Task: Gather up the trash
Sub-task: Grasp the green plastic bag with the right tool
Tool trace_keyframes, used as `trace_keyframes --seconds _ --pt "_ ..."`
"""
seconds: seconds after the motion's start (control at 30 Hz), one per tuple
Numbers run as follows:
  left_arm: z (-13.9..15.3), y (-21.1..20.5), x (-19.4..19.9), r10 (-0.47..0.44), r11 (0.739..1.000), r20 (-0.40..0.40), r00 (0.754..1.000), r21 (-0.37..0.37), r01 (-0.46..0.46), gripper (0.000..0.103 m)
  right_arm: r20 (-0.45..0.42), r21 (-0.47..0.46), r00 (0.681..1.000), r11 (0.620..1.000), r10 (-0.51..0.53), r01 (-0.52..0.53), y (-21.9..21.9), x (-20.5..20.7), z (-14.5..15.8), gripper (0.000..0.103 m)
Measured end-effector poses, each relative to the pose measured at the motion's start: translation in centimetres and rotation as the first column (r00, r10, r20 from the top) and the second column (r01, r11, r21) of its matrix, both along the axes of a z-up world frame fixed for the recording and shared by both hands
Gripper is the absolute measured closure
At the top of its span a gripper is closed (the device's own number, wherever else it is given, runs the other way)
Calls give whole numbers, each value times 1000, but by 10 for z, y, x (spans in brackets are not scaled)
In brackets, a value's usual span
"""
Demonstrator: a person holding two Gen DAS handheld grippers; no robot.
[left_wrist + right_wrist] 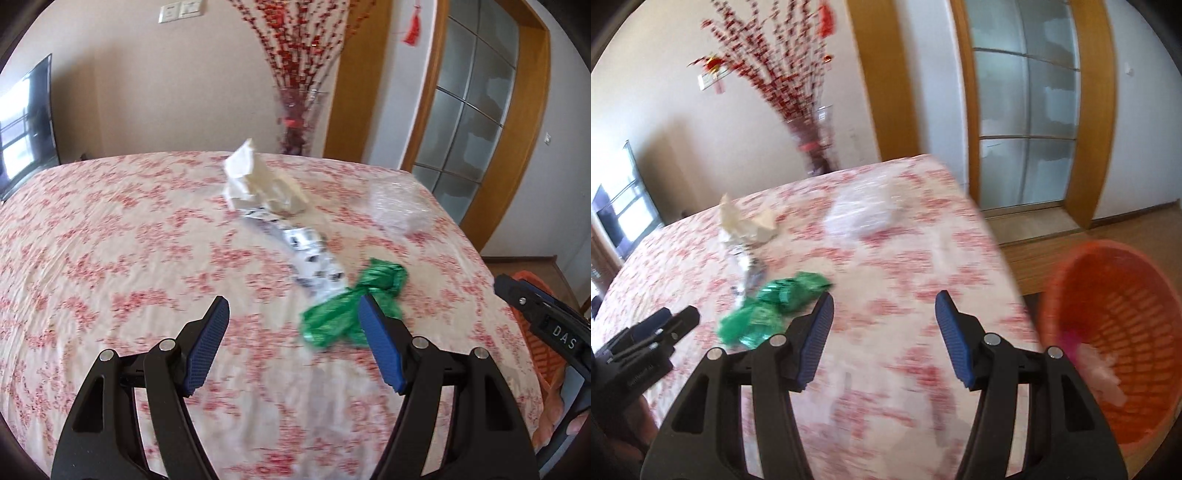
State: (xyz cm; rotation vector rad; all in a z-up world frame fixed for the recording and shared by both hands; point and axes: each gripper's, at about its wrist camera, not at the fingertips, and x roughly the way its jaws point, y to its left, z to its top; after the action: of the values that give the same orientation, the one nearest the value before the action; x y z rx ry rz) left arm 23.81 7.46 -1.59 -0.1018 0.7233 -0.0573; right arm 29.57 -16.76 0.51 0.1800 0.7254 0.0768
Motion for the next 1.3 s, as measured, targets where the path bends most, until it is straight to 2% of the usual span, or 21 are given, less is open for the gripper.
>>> trace_keyframes --seconds 0.3,0.47,0.57,0.6,0.63,0.77,1.03,1.3 --pt "-10 54 6 94 996 -17 995 -4 -94 32 -92 39 989 992 120 -117 77 39 -19 47" --pt "-14 71 9 124 992 -27 992 -13 -124 32 -158 11 976 989 149 -149 101 49 -40 57" --pt "-15 76 10 131 991 -32 991 -15 -131 32 -164 13 976 989 145 -145 102 49 -44 65" --pt "-16 77 10 131 991 -35 991 -17 -132 32 -165 10 976 989 145 -145 102 49 -44 68" --pt "-17 77 11 131 991 -38 991 -21 -132 32 -165 10 975 989 146 -146 101 48 -44 77" --pt "-19 75 15 124 992 -48 991 -33 -126 32 -163 -13 978 991 129 -133 91 43 -45 88" --pt "-19 50 25 62 997 -61 996 -45 -64 32 -154 -45 987 998 37 -44 47 34 -45 92" --pt "-19 1 56 -20 998 -88 996 -53 15 31 -132 -73 989 996 -70 60 -9 20 -45 93"
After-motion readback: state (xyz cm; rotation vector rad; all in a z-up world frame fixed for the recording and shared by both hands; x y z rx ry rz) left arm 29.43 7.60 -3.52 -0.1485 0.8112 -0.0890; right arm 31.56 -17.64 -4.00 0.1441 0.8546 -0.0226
